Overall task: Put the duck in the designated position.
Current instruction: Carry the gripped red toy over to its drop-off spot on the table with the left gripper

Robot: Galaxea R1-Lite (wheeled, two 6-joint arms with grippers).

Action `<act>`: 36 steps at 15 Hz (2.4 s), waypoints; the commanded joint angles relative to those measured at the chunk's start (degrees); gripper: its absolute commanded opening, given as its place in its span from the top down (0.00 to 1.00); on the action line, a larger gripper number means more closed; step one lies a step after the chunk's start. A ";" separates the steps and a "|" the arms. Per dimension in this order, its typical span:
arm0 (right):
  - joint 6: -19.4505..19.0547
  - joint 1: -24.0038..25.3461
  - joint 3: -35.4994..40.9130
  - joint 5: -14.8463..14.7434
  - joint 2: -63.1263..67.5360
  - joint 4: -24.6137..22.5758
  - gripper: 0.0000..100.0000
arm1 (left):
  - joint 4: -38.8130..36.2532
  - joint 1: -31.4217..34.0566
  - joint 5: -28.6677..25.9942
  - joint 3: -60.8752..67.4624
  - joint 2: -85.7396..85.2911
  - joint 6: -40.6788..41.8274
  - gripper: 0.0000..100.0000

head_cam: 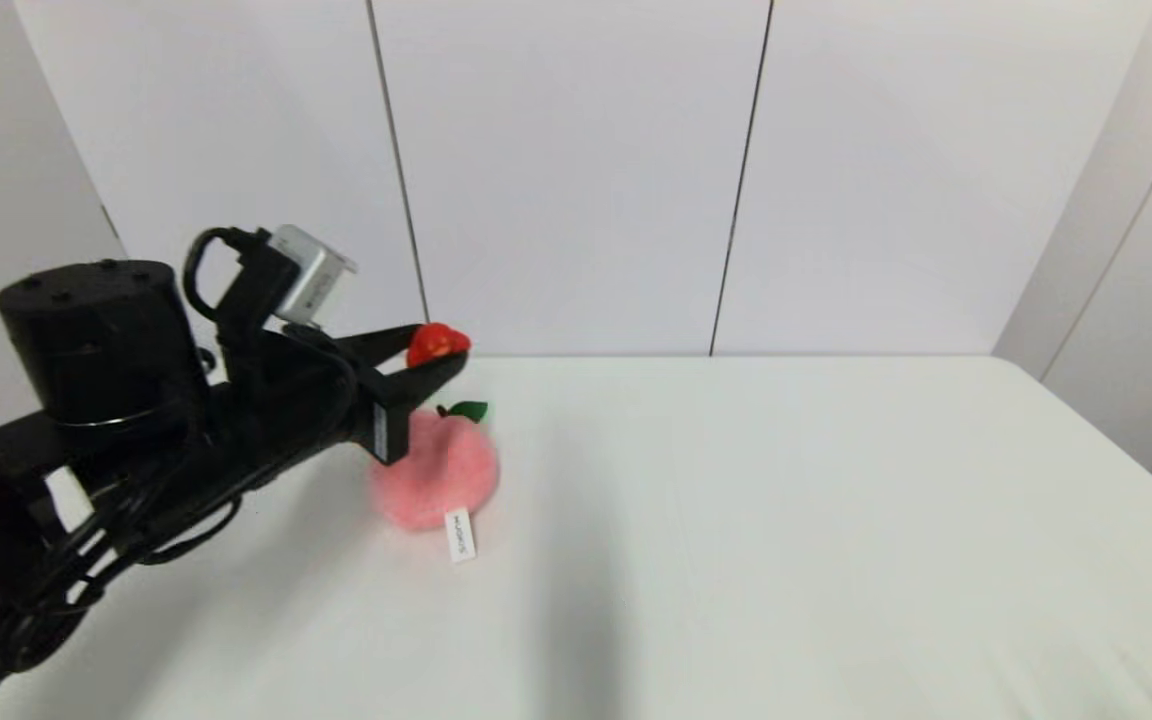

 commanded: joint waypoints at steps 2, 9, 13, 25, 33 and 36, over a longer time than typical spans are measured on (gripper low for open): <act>-0.01 0.01 0.00 0.00 0.07 -0.02 0.00 | 6.12 13.61 0.09 0.16 -8.07 0.27 1.00; -0.01 0.01 0.00 0.00 0.07 -0.11 0.00 | 5.77 23.81 2.38 2.45 -5.52 1.06 1.00; -0.01 -0.08 0.00 0.00 0.07 -0.02 0.00 | 2.17 26.88 2.46 4.20 -1.56 0.97 1.00; -0.01 0.01 0.00 0.00 0.07 -0.11 0.00 | -17.34 28.55 2.55 14.84 14.17 2.20 1.00; -0.01 0.01 0.00 0.00 0.07 -0.02 0.00 | -23.23 28.55 2.55 14.40 22.26 2.29 1.00; -0.01 0.01 0.00 0.00 0.07 -0.10 0.00 | -24.20 28.55 2.46 13.78 23.40 2.38 1.00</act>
